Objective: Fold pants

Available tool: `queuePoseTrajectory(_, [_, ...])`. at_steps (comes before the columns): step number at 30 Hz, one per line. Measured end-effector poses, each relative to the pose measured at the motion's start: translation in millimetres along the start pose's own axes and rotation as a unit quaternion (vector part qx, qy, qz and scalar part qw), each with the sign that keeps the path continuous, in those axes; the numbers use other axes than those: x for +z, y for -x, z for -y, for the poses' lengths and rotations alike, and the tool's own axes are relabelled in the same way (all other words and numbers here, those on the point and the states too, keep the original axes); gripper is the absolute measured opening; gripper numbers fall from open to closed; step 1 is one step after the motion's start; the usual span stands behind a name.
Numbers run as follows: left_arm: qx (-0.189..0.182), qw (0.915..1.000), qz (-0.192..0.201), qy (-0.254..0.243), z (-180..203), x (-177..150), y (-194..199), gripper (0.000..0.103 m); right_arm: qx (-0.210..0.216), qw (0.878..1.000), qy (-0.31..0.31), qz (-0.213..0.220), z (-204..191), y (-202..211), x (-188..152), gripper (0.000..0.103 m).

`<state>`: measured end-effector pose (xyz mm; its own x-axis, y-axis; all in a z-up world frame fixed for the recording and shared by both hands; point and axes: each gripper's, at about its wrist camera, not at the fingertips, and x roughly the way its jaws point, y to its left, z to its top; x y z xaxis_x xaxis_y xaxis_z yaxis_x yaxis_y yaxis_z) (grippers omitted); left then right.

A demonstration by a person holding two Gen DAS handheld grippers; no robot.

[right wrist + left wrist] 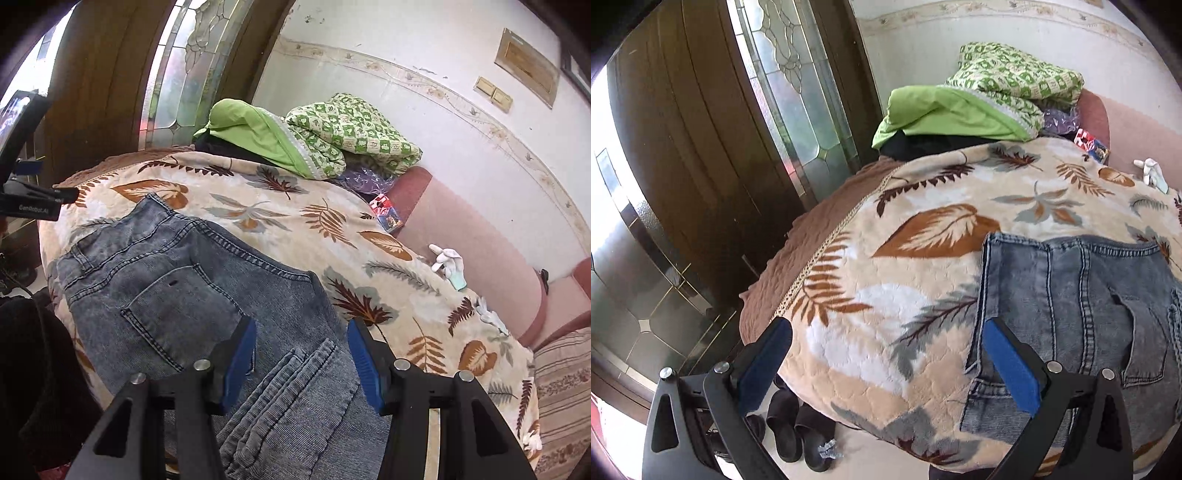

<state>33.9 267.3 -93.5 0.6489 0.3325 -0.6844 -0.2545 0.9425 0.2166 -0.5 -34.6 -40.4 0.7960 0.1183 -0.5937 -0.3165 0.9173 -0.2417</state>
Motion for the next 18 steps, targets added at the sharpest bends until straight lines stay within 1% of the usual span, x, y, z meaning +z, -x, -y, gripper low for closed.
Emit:
queuePoseTrajectory(4, [0.0,0.9999,-0.011,-0.002,0.1,-5.5,-4.0,0.103,0.003,1.0,-0.005,-0.002,3.3,-2.9,-1.6,0.056])
queuePoseTrajectory(7, [-0.008,0.9997,-0.023,-0.009,1.4,-11.2,-7.4,0.103,0.004,1.0,-0.007,-0.004,4.4,-4.0,-3.0,0.056])
queuePoseTrajectory(11, [-0.039,0.9975,-0.059,-0.01,4.0,-23.1,-16.9,0.103,0.009,1.0,-0.009,-0.017,6.0,-10.4,-6.8,0.056])
queuePoseTrajectory(13, [-0.05,0.9954,-0.081,-0.007,5.4,-29.2,-24.0,0.103,0.02,0.999,-0.015,-0.028,8.4,-17.6,-10.8,0.056])
queuePoseTrajectory(18, [-0.078,0.9895,-0.121,0.019,8.6,-36.7,-40.6,0.103,0.046,0.997,-0.036,-0.059,12.7,-38.0,-25.0,0.056])
